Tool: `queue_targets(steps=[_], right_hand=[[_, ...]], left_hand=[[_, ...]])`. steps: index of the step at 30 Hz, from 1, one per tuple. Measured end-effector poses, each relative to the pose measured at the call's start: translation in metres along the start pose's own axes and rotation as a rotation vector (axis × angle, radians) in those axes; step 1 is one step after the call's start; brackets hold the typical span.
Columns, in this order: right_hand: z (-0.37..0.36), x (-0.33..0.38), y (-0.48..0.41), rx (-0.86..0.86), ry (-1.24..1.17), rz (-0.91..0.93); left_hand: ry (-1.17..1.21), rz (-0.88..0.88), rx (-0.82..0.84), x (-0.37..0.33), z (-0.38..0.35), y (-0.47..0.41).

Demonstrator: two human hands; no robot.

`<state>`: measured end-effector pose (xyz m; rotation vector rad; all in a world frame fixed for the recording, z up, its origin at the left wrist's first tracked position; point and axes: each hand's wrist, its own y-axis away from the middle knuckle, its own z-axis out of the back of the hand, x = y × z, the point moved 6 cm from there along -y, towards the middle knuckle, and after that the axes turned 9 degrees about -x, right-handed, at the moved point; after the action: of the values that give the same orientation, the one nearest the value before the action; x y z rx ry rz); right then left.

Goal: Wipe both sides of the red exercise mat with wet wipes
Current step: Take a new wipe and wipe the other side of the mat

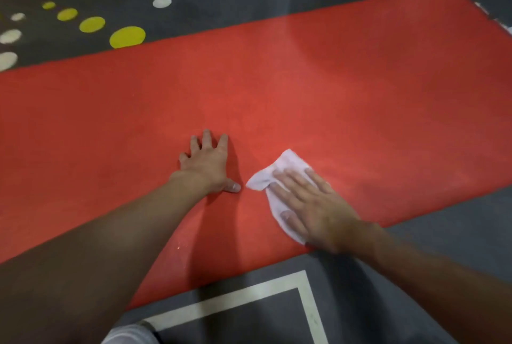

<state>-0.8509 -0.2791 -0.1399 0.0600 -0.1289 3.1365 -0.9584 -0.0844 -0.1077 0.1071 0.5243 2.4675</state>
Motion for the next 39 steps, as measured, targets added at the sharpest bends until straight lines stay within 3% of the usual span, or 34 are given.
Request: queue_targets(steps=[3,4,5,7,9,13,14,16,18,19,21,23,24,26,28,31,33,35,37,39], right_hand=[[0.001,-0.027,-0.014,-0.045,0.028,-0.383],[-0.002,-0.015,-0.017,-0.041,0.036,-0.426],[-0.006,0.001,-0.019,-0.032,0.021,-0.378],[-0.008,0.019,-0.018,0.001,-0.001,-0.082],[-0.003,-0.008,-0.023,-0.001,0.017,0.054],[-0.002,-0.036,-0.039,-0.049,0.039,-0.389],[-0.005,-0.018,-0.04,-0.042,0.044,-0.37],[-0.009,0.012,-0.035,-0.002,0.015,-0.086],[-0.008,-0.007,-0.037,0.016,0.012,0.122],[-0.006,-0.026,-0.044,-0.002,0.027,0.077],[-0.002,-0.057,-0.058,-0.036,0.014,-0.237],[-0.007,-0.04,-0.065,-0.042,0.027,-0.39],[-0.009,-0.019,-0.066,-0.048,0.019,-0.338],[-0.012,0.005,-0.062,-0.007,-0.014,-0.049],[-0.009,-0.021,-0.066,-0.006,0.004,0.085],[-0.007,-0.069,-0.084,-0.043,0.023,-0.306],[-0.012,-0.045,-0.088,-0.05,0.035,-0.429],[-0.016,-0.009,-0.088,0.002,-0.008,-0.239],[-0.013,-0.019,-0.087,0.049,-0.025,-0.015],[-0.005,-0.053,-0.099,-0.019,-0.007,-0.105]], left_hand=[[0.002,0.002,-0.01,0.0,0.0,-0.001],[0.008,0.009,-0.006,-0.001,0.0,-0.002],[0.015,0.015,0.0,-0.002,0.0,-0.002],[0.015,0.019,0.008,-0.003,0.0,-0.004],[0.005,0.014,0.016,-0.003,-0.001,-0.004],[-0.001,0.02,0.03,-0.005,0.0,-0.005],[0.001,0.026,0.035,-0.006,0.001,-0.006],[-0.01,0.02,0.04,-0.007,0.002,-0.007],[-0.024,0.012,0.043,-0.007,0.003,-0.007],[-0.031,0.008,0.048,-0.007,0.004,-0.007],[-0.036,0.01,0.05,-0.008,0.008,-0.008],[-0.007,0.024,0.019,-0.007,0.015,-0.012],[0.02,0.039,-0.01,-0.005,0.019,-0.014],[0.064,0.057,-0.066,-0.001,0.025,-0.019],[0.048,0.056,-0.081,0.0,0.025,-0.023],[-0.004,0.055,-0.072,-0.001,0.022,-0.029],[-0.028,0.057,-0.036,-0.002,0.02,-0.034],[-0.025,0.034,0.0,0.0,0.026,-0.041],[-0.004,-0.005,-0.008,0.005,0.038,-0.049],[-0.001,-0.021,-0.03,0.011,0.046,-0.056]])
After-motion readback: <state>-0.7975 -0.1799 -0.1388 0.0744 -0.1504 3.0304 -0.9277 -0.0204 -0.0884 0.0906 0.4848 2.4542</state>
